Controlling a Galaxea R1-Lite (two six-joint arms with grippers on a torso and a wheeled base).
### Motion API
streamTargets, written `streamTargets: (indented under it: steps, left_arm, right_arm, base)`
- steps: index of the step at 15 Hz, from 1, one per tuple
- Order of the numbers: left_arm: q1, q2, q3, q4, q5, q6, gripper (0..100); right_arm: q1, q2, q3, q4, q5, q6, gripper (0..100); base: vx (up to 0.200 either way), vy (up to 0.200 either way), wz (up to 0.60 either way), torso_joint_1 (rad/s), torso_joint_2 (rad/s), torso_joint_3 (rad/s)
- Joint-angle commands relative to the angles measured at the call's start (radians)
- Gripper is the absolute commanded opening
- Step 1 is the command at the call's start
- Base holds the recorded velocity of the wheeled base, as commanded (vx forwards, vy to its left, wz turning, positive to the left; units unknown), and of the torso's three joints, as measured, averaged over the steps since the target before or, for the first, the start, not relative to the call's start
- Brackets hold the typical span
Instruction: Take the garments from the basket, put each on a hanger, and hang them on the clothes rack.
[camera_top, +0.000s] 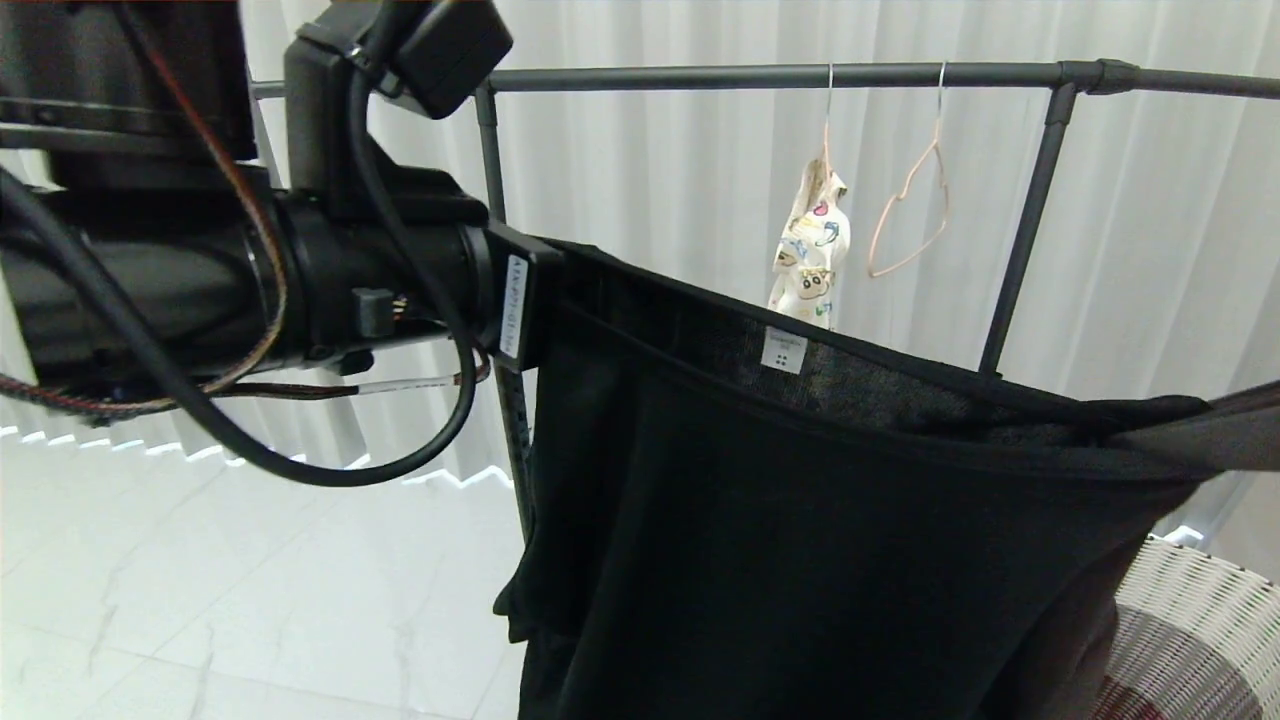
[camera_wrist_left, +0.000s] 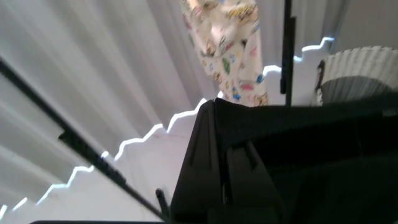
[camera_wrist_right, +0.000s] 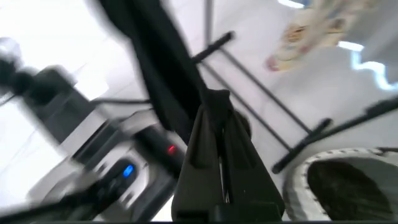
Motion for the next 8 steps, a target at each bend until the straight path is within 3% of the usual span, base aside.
streamTargets:
  steps: [1,5,8]
  left_arm:
    - [-0.033,0.081,-0.06,0.0,0.0,-0.001,0]
    - [-0.039,0.073,-0.02,0.001,0.003,0.0,0]
    - [-0.04,0.027,0.009,0.032,0.005,-0.001,0]
  right_arm:
    - [0.114,-0.029,0.026,-0.011,0.008,0.009,0]
    - [0.112,-0.028,0.045,-0.054,0.001,0.007,0]
    - [0.051,-0.025,0.045,-0.068,-0.002,-0.001,0]
  base:
    - [0.0,0.0,0.0,0.0,0.0,0.0]
    - [0.0,0.0,0.0,0.0,0.0,0.0]
    - [0.0,0.0,0.0,0.0,0.0,0.0]
